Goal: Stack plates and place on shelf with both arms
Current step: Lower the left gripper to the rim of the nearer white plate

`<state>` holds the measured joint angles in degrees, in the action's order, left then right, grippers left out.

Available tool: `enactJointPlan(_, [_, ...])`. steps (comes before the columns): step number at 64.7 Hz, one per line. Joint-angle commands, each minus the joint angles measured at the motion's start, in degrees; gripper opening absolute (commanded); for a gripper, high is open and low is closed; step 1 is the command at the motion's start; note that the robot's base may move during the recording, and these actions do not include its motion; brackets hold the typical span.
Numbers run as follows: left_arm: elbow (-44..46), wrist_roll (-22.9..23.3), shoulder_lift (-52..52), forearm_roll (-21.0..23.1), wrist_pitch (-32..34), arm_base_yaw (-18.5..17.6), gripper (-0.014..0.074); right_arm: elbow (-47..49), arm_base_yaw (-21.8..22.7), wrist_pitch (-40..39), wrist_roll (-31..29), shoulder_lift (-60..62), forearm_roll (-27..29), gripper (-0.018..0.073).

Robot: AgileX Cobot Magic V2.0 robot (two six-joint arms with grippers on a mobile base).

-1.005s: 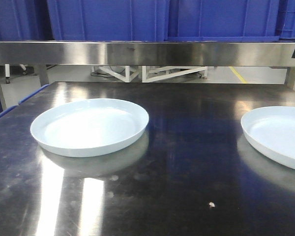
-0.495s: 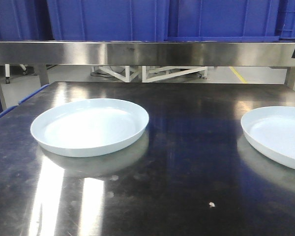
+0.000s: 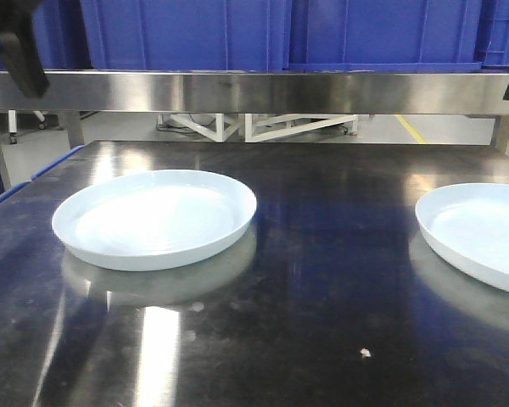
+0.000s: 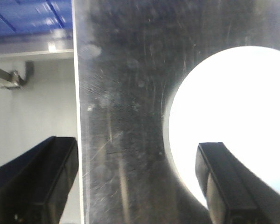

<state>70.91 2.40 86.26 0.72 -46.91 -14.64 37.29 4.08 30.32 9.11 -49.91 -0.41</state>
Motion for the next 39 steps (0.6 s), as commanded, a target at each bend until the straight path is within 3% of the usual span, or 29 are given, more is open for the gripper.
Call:
enactJointPlan(1, [1.7,0.1,0.1,1.7,4.1,-0.4,0.0580,2.2,0.0,-4.4,-0.5,0.3,-0.2,0.0592])
enactJointPlan(39, [1.7,0.1,7.3,2.2,6.7,-4.8,0.0580,2.2,0.0,-4.9,-0.5,0.3,-0.2,0.0592])
